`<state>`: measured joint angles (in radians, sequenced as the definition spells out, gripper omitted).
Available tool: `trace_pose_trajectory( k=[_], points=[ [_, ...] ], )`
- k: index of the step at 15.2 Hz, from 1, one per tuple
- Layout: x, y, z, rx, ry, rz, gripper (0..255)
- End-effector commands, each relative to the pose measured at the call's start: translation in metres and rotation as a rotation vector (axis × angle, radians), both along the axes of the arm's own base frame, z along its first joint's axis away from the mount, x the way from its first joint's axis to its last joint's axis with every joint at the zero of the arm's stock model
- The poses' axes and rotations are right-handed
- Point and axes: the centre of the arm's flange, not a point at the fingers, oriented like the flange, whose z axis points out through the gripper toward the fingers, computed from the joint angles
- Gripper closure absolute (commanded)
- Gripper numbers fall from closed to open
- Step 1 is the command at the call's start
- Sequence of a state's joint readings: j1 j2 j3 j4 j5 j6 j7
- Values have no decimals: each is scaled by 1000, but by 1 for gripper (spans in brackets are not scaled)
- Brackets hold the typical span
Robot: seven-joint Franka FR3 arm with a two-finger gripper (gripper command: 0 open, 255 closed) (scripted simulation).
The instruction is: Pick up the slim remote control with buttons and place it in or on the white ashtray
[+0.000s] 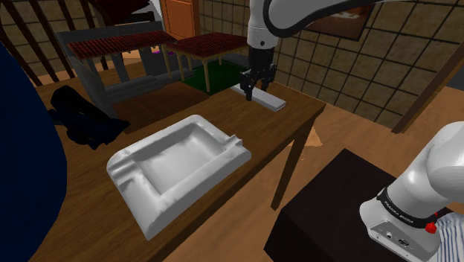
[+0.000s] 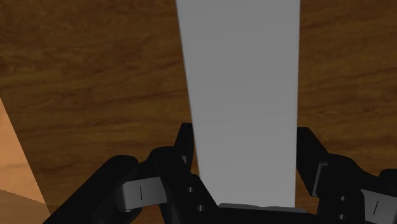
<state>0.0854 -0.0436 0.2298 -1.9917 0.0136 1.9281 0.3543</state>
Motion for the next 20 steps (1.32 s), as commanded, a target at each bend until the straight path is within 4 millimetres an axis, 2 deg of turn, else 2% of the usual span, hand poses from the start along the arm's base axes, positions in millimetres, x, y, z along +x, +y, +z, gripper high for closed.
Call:
trace_pose_trajectory(
  k=[1,20],
  points=[
    [1,-2,-3,-2,7,-2,255],
    [1,-2,98,-2,7,-2,255]
  ],
)
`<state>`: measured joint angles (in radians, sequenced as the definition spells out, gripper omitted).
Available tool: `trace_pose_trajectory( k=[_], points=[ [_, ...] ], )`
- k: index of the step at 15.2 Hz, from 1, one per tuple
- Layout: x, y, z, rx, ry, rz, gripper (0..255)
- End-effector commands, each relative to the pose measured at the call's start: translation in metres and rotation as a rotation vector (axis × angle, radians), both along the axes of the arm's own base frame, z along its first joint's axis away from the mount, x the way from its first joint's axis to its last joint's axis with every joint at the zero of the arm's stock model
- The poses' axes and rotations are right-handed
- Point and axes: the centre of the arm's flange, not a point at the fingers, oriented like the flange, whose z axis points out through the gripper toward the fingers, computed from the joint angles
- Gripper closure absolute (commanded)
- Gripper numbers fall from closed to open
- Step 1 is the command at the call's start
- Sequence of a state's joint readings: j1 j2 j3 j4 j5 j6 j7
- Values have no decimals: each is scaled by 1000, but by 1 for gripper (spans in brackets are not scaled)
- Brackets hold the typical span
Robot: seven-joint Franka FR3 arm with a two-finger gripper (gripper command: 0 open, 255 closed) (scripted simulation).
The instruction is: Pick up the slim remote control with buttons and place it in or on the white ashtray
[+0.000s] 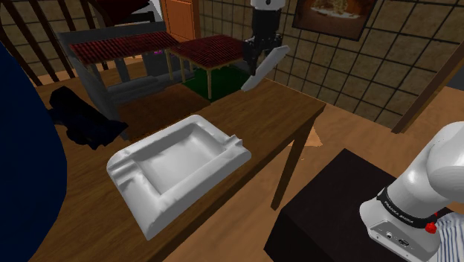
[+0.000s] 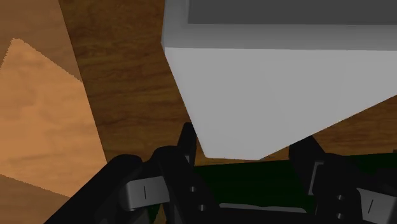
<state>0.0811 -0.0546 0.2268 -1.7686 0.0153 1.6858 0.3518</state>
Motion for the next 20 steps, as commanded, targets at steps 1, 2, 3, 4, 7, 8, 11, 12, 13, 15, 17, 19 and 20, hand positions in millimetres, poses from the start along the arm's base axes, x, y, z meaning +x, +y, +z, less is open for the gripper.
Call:
trace_pose_trajectory(
  k=[1,2,3,4,7,8,11,12,13,15,17,19,20],
  points=[
    [0,0,11,0,-1,0,255],
    [0,0,17,0,-1,0,255],
    [0,0,22,0,-1,0,255],
    [0,0,27,0,-1,0,255],
    [-8,25,28,0,-1,0,255],
    [-13,37,28,0,-1,0,255],
    [-25,75,28,0,-1,0,255],
    [-29,87,27,0,-1,0,255],
    [-33,100,27,0,-1,0,255],
    [-42,125,27,0,-1,0,255],
    [-50,150,27,0,-1,0,255],
    [-58,175,27,0,-1,0,255],
    [-62,188,27,0,-1,0,255]
  ],
)
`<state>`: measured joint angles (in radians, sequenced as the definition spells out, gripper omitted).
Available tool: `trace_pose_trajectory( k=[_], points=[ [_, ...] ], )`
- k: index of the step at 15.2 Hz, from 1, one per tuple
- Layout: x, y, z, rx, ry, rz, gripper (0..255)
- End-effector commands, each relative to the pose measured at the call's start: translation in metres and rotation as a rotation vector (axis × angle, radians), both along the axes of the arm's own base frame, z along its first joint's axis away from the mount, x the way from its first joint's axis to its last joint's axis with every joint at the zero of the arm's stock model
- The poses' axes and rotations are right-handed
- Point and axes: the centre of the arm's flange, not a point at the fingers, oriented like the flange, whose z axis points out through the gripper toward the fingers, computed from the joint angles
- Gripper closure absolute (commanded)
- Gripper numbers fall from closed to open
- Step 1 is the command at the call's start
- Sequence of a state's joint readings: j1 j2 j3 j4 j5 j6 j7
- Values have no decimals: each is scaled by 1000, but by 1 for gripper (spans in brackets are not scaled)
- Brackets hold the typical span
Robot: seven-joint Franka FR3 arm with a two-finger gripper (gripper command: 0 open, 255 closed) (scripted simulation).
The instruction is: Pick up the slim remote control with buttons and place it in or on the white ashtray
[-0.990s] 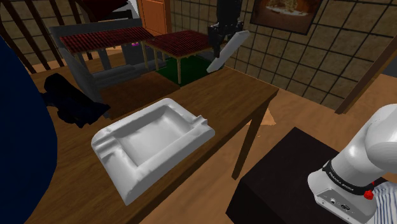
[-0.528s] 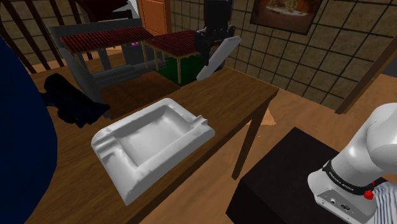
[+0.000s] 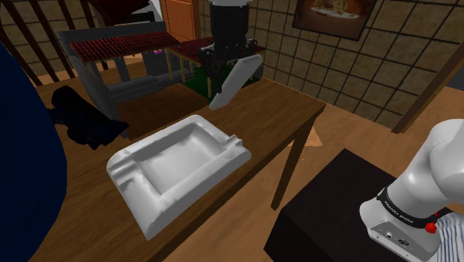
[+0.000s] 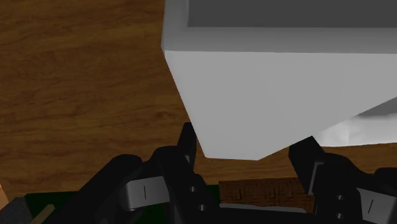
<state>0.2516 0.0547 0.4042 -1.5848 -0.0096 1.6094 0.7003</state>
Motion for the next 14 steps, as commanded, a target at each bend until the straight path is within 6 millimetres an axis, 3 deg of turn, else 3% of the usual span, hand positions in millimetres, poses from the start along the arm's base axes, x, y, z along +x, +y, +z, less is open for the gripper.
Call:
trace_pose_trajectory(
  k=[1,11,12,14],
  points=[
    [-9,25,4,0,0,-2,255],
    [-50,150,3,0,0,-2,255],
    [-57,172,3,0,0,-2,255],
    [-57,172,-7,0,0,-2,255]
  ],
)
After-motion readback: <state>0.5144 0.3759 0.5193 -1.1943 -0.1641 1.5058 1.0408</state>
